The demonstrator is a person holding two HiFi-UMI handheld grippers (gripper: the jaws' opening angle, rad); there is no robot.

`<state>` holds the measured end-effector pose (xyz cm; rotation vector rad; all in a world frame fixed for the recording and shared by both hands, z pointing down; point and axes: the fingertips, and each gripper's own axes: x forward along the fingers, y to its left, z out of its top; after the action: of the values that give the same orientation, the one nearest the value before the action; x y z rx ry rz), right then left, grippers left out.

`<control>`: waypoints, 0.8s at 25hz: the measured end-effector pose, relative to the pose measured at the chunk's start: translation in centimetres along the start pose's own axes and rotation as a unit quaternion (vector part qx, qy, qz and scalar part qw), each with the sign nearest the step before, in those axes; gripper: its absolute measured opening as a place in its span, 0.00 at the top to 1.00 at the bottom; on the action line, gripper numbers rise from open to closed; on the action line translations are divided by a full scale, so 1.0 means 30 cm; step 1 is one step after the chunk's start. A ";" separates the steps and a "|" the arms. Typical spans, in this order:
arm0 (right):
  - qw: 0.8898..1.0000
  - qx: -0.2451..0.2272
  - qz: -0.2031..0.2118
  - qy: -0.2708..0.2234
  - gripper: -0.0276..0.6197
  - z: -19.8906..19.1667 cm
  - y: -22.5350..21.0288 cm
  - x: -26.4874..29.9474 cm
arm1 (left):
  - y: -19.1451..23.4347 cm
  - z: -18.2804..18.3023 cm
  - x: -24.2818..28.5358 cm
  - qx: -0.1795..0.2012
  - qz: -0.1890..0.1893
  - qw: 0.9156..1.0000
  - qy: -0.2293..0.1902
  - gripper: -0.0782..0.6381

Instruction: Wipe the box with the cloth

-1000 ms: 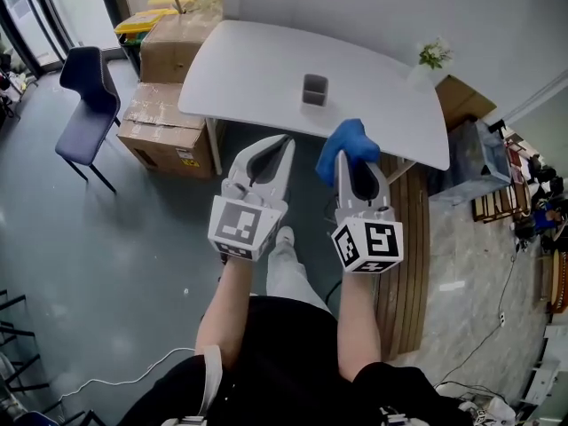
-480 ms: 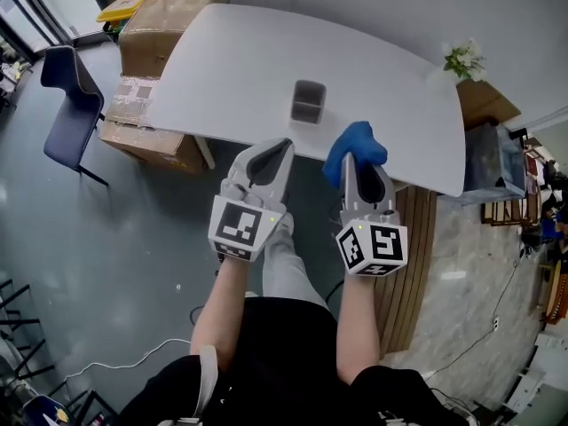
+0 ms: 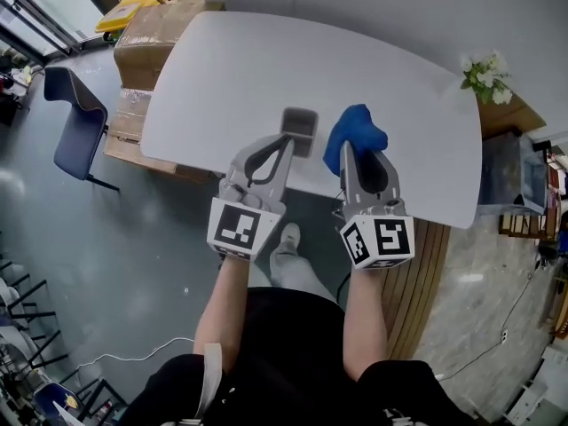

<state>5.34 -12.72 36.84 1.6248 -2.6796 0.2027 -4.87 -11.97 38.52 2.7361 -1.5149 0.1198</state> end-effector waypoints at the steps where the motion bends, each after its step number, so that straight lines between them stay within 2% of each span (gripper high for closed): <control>1: 1.000 0.001 0.003 -0.001 0.87 0.001 -0.006 0.017 | 0.001 0.002 0.012 0.007 -0.003 1.000 0.004 0.89; 3: 1.000 0.003 0.010 0.000 0.87 0.003 -0.010 0.047 | 0.002 -0.002 0.028 0.024 -0.012 0.999 0.020 0.89; 5: 1.000 0.000 0.020 0.002 0.87 0.010 -0.015 0.080 | 0.008 -0.022 0.046 0.025 -0.015 0.999 0.044 0.89; 7: 1.000 -0.005 0.027 0.003 0.87 0.008 -0.016 0.109 | 0.017 -0.059 0.070 0.057 -0.030 0.996 0.066 0.89; 9: 0.999 -0.007 0.029 0.011 0.87 -0.020 -0.008 0.132 | 0.028 -0.131 0.079 0.093 -0.045 0.989 0.102 0.89; 12: 0.999 -0.005 0.026 0.025 0.87 -0.062 -0.011 0.155 | 0.040 -0.242 0.098 0.117 -0.065 0.978 0.161 0.89; 14: 0.999 -0.004 0.022 0.032 0.87 -0.082 -0.021 0.168 | 0.038 -0.302 0.118 0.149 -0.094 0.963 0.202 0.89; 15: 0.999 -0.002 0.019 0.036 0.87 -0.092 -0.030 0.175 | 0.038 -0.344 0.125 0.175 -0.111 0.951 0.230 0.89; 17: 0.999 0.006 0.011 0.042 0.87 -0.112 -0.059 0.188 | 0.051 -0.440 0.129 0.224 -0.136 0.921 0.289 0.89; 18: 0.999 0.009 0.006 0.046 0.87 -0.122 -0.073 0.192 | 0.056 -0.477 0.131 0.234 -0.145 0.910 0.309 0.89; 20: 0.999 0.006 0.001 0.054 0.87 -0.141 -0.093 0.199 | 0.052 -0.513 0.148 0.233 -0.157 0.903 0.325 0.89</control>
<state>4.76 -18.80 41.73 1.5678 -2.6054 0.2984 -4.80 -15.82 54.15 2.7462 -0.9295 1.3832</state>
